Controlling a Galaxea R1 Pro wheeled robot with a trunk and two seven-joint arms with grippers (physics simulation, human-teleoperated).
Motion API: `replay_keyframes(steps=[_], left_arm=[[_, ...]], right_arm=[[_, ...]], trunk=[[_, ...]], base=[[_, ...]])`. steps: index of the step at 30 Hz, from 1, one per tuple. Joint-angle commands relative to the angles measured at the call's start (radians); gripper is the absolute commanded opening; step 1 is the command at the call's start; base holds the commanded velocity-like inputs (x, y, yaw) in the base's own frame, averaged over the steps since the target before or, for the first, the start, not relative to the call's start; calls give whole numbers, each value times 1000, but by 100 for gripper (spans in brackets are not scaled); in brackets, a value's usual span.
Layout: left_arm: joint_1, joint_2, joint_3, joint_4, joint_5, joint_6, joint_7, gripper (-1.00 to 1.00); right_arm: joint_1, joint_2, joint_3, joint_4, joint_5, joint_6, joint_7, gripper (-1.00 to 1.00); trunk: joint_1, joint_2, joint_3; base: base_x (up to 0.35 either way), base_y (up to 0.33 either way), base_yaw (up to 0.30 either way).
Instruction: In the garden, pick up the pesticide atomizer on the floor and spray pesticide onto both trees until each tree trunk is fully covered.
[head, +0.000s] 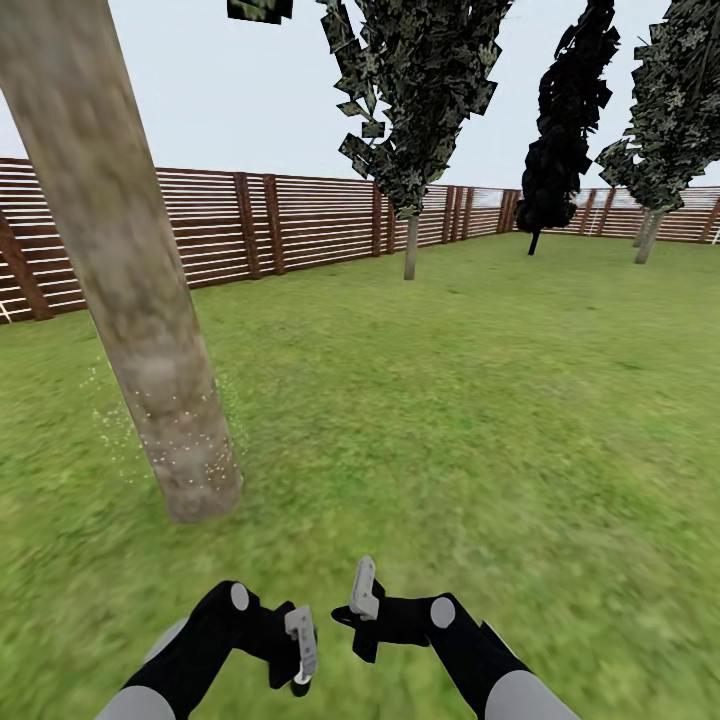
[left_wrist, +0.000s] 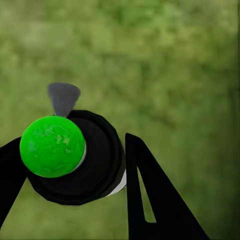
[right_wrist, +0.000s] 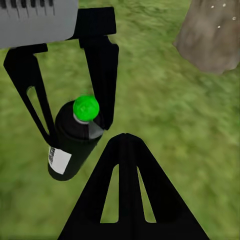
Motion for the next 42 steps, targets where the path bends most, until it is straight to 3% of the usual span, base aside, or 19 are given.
replay_keyframes(steps=[1,8,16,36,42], left_arm=[[0,-2,0,0,1,0,0,-100],[-1,-31,0,-2,0,1,1,-100],[-21,-34,2,-2,8,-1,26,-100],[-23,-34,8,3,21,-12,13,-100],[-23,-45,8,4,21,-16,12,-100]], right_arm=[[0,0,0,0,0,0,0,-100],[0,0,0,0,0,0,0,-100],[0,0,0,0,0,0,0,-100],[0,0,0,0,0,0,0,-100],[0,0,0,0,0,0,0,-100]], trunk=[[0,0,0],[0,0,0],[0,0,0],[0,0,0],[0,0,0]], base=[[0,0,0],[0,0,0],[0,0,0],[0,0,0],[0,0,0]])
